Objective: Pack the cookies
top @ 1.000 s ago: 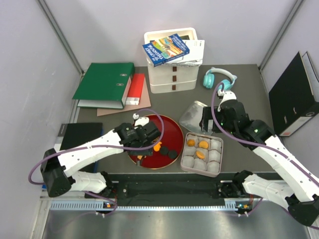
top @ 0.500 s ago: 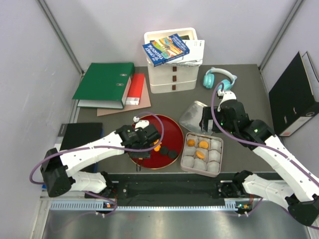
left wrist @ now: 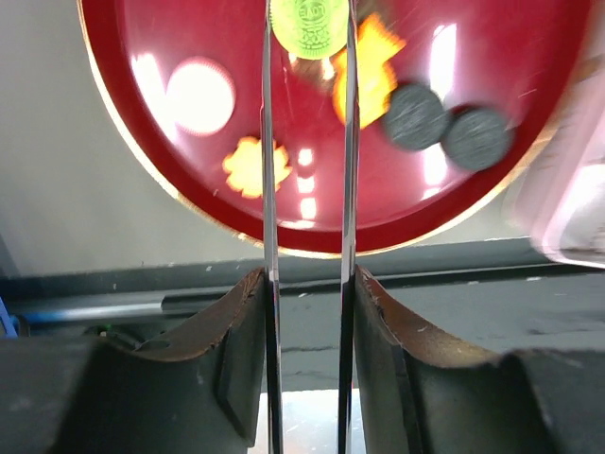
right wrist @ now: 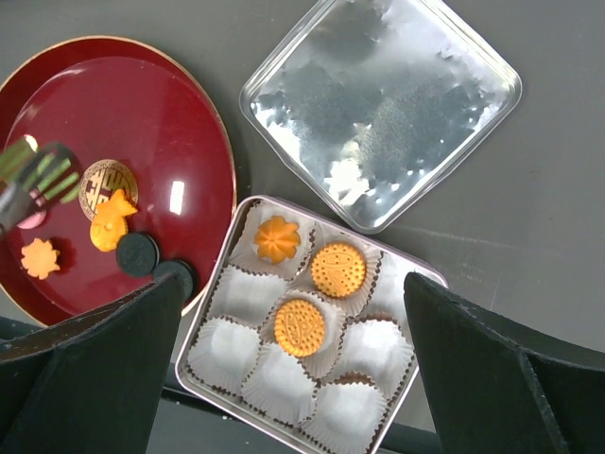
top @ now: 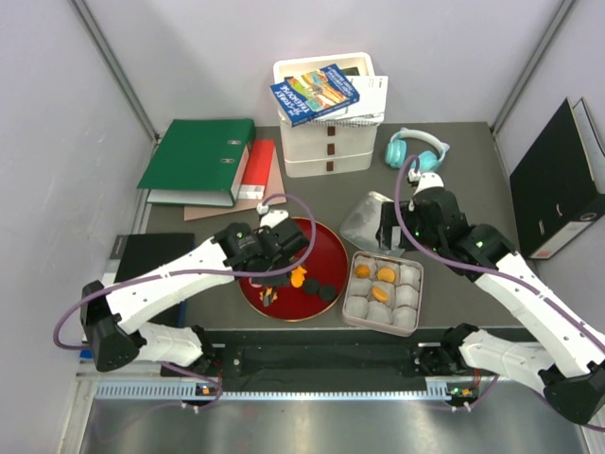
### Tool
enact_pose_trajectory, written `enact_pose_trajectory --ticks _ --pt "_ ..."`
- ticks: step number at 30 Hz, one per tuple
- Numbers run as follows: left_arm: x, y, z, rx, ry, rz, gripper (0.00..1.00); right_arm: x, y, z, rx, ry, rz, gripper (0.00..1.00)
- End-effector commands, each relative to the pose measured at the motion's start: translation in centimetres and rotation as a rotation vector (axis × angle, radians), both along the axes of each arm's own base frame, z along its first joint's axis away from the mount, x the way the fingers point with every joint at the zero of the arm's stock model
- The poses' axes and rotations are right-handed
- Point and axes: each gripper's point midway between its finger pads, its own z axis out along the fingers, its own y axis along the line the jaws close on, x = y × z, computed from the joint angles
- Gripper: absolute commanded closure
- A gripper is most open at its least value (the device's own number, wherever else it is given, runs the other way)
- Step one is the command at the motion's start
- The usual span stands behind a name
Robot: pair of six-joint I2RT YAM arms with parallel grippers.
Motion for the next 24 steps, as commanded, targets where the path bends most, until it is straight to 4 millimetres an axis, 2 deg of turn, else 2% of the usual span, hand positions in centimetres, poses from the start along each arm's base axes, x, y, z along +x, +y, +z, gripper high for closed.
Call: enact_pose_trajectory --ticks 1,6,10,11,13,14,15,19,20,24 --pt "2.1 -1.0 4.1 -0.018 -0.094 -0.025 0.65 1.2 0.8 3.5 0.035 -0.096 0.017 0.01" --pt "2.9 -4.3 6.0 -0.092 -0.094 -0.117 0.65 1.7 -0.1 4.5 -0.005 -0.123 -0.022 0.01" --pt "3.2 -7.3 6.4 -0.137 -0.067 -0.202 0.66 2.0 -1.5 5.0 -0.017 -0.129 -0.077 0.01" --pt "3.4 -8.1 5.8 -0.127 -0.052 -0.22 0.66 2.0 -1.7 5.2 -0.018 -0.135 -0.087 0.01" --pt "3.5 -9.4 6.6 -0.143 -0.056 -0.271 0.66 1.9 -2.3 5.6 -0.016 -0.144 -0.108 0.01" --pt "3.7 -10.0 6.1 -0.131 -0.044 -0.286 0.66 1.9 -2.7 5.5 -0.02 -0.142 -0.124 0.01" --pt "3.7 -10.8 6.8 -0.147 -0.053 -0.315 0.66 1.7 -2.9 5.7 -0.017 -0.146 -0.129 0.01" --pt "3.8 -13.1 7.0 -0.166 -0.045 -0.389 0.66 1.4 -4.1 5.8 -0.017 -0.149 -0.179 0.01" --pt "3.9 -13.6 6.4 -0.155 -0.03 -0.401 0.66 1.3 -4.4 5.5 -0.021 -0.146 -0.187 0.01" --pt "3.3 -14.8 6.8 -0.137 -0.027 -0.452 0.66 0.7 -4.9 5.2 -0.016 -0.136 -0.203 0.01"
